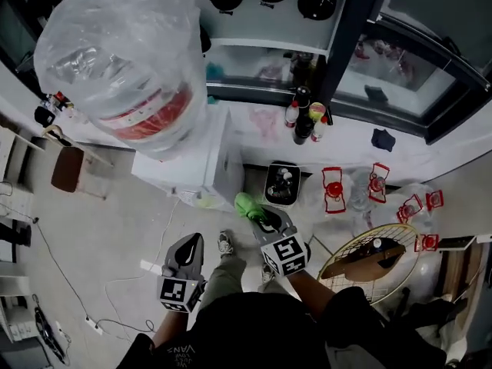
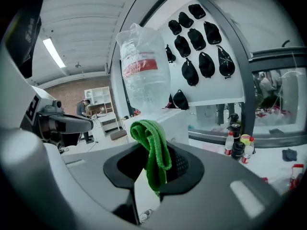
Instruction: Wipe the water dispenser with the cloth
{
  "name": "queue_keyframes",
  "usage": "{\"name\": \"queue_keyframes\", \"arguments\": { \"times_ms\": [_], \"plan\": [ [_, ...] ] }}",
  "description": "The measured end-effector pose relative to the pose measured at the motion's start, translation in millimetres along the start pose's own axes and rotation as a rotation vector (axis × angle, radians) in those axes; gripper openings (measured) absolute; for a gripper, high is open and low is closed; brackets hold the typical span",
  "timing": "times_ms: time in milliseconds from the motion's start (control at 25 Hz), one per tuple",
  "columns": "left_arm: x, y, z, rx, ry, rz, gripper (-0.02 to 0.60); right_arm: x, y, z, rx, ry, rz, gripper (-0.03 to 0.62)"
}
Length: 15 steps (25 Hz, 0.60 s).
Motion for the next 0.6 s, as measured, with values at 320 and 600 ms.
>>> {"name": "queue_keyframes", "arguments": {
  "times_ms": [320,600],
  "plan": [
    [30.1,-48.7,-2.3,0.088,-0.031,-0.085,0.002,6.6,-65.6,-14.3,-0.047,-0.038,0.021,0.097],
    [41.4,-84.4,-0.9,0.183,-0.022,-0.137,0.002,4.9,-108.0,-15.0,-0.065,-0.100,0.037,0.096]
  ]
}}
Point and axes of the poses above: the fingertips, and each gripper's own axes: y backward along the fingers, x to its left, z out of its top, the point moved 3 cm from there along y, backward along the fingers, and after that the axes turned 13 degrees about y, right-handed, at the moved point
